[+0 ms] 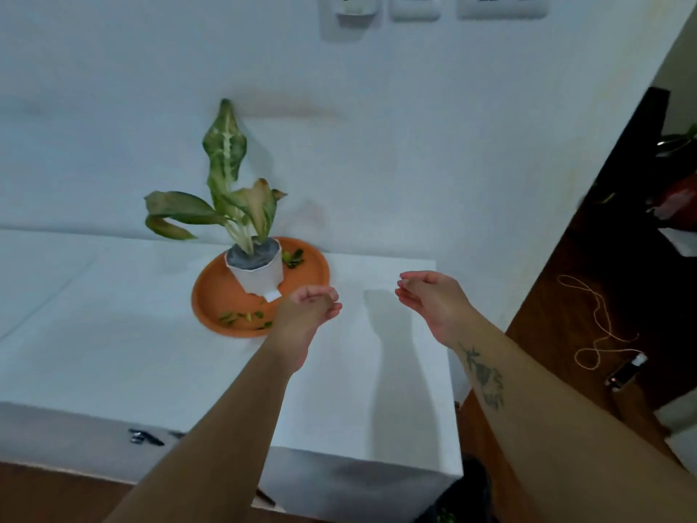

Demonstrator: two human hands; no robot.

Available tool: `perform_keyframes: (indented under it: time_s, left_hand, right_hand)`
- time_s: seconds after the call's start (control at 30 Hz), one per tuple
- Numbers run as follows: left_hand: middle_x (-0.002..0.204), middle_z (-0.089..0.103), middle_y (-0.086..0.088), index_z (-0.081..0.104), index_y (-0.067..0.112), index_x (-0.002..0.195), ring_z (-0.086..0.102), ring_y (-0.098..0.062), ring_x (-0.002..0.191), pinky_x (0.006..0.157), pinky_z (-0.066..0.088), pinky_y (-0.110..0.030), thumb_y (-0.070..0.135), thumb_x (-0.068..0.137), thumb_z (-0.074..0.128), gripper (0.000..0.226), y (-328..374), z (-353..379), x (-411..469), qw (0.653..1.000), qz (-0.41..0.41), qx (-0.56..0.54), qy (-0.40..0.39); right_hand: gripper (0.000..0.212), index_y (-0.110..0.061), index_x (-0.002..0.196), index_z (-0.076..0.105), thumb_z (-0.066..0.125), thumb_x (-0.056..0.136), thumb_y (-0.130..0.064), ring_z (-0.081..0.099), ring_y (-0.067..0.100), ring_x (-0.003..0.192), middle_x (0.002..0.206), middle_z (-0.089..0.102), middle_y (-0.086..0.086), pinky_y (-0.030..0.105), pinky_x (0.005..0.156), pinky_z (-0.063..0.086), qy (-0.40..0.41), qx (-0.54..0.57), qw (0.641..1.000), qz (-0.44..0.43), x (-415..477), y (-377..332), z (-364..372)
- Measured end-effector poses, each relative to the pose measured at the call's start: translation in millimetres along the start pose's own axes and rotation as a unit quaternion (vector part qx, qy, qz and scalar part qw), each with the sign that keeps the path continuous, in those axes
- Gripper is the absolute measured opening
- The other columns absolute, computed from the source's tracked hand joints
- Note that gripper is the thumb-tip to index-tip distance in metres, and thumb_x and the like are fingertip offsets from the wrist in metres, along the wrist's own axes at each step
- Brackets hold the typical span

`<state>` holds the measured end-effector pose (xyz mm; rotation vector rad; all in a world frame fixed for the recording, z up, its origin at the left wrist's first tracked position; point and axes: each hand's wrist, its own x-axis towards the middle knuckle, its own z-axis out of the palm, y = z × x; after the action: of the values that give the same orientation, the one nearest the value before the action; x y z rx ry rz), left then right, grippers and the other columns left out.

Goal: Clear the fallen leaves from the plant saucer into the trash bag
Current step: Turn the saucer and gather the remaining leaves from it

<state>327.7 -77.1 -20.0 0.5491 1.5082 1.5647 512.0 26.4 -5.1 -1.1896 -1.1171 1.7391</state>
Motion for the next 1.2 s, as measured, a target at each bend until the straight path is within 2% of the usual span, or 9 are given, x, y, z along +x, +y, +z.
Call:
perform_keyframes:
  time_s: [0.2,0.3,0.4,0.5,0.57,0.73,0.83,1.1,1.2]
  left_hand:
    - [0.096,0.074,-0.015,0.069,0.006,0.096,0.073,-0.022,0.082,0.085,0.057,-0.032,0.009,0.086,0.069,0.011,21.6,-120.4,35.8,0.992,-0.008,0.070,0.103]
    - [0.092,0.074,-0.011,0.070,0.010,0.091,0.074,-0.025,0.080,0.081,0.057,-0.032,0.010,0.086,0.066,0.006,28.7,-166.5,53.3,0.980,0.000,0.125,0.157]
    - [0.091,0.072,-0.001,0.069,0.019,0.088,0.070,-0.024,0.082,0.078,0.057,-0.035,0.019,0.087,0.062,0.007,29.9,-199.6,70.7,0.950,0.039,0.237,0.198]
    - [0.097,0.067,0.000,0.063,0.017,0.103,0.065,-0.025,0.089,0.080,0.053,-0.035,0.031,0.089,0.062,0.020,24.4,-217.0,85.2,0.928,0.025,0.299,0.220]
    - [0.102,0.066,-0.004,0.057,0.015,0.113,0.066,-0.029,0.090,0.087,0.055,-0.041,0.038,0.088,0.061,0.034,19.3,-221.7,92.5,0.928,-0.005,0.303,0.216]
    - [0.096,0.067,-0.011,0.057,0.011,0.116,0.070,-0.027,0.065,0.074,0.061,-0.043,0.032,0.094,0.055,0.030,11.4,-221.6,100.3,0.925,-0.012,0.330,0.186]
    - [0.098,0.065,-0.009,0.060,0.010,0.113,0.070,-0.030,0.074,0.078,0.060,-0.045,0.027,0.094,0.054,0.026,13.0,-220.7,105.0,0.919,-0.002,0.350,0.182]
    - [0.110,0.069,-0.011,0.065,0.009,0.116,0.068,-0.033,0.092,0.090,0.056,-0.047,0.029,0.093,0.056,0.032,31.1,-231.0,133.9,0.904,0.004,0.402,0.145]
    - [0.109,0.069,-0.010,0.065,0.011,0.117,0.068,-0.032,0.093,0.091,0.055,-0.047,0.029,0.093,0.054,0.032,36.1,-230.8,137.5,0.912,-0.003,0.383,0.149]
  right_hand:
    - [0.017,-0.011,0.087,0.071,0.057,0.086,-0.002,0.064,0.021,0.081,0.088,0.068,0.008,0.036,0.084,0.055,-0.057,-0.196,0.978,-0.039,19.5,32.2,118.6]
    - [0.019,-0.013,0.094,0.072,0.056,0.087,-0.006,0.059,0.011,0.083,0.088,0.066,-0.003,0.015,0.073,0.047,-0.069,-0.314,0.941,-0.103,26.5,52.1,167.7]
    - [0.019,-0.012,0.103,0.070,0.055,0.091,-0.013,0.059,0.011,0.086,0.097,0.069,0.001,0.009,0.072,0.043,-0.104,-0.446,0.870,-0.182,31.7,66.8,200.9]
    - [0.028,-0.018,0.115,0.066,0.053,0.092,-0.028,0.058,0.019,0.104,0.112,0.066,0.002,0.033,0.089,0.050,-0.167,-0.547,0.785,-0.239,34.2,81.6,221.2]
    - [0.041,-0.027,0.129,0.057,0.047,0.092,-0.041,0.051,0.017,0.120,0.129,0.058,-0.004,0.041,0.097,0.047,-0.197,-0.600,0.734,-0.250,33.7,87.8,232.4]
    - [0.060,-0.030,0.148,0.031,0.032,0.095,-0.059,0.013,0.018,0.149,0.159,0.026,-0.007,0.040,0.117,0.017,-0.309,-0.662,0.644,-0.227,35.1,98.2,257.5]
    - [0.066,-0.028,0.149,0.032,0.024,0.094,-0.065,0.008,0.019,0.150,0.161,0.021,-0.006,0.039,0.120,0.007,-0.339,-0.686,0.599,-0.235,36.4,98.0,257.1]
    - [0.073,-0.022,0.147,0.038,0.016,0.092,-0.066,0.025,0.009,0.146,0.157,0.033,-0.005,0.024,0.117,0.013,-0.371,-0.699,0.542,-0.282,39.4,76.9,189.8]
    - [0.068,-0.023,0.146,0.039,0.025,0.093,-0.063,0.032,0.011,0.142,0.154,0.037,-0.006,0.025,0.115,0.025,-0.360,-0.692,0.554,-0.293,48.1,68.4,192.6]
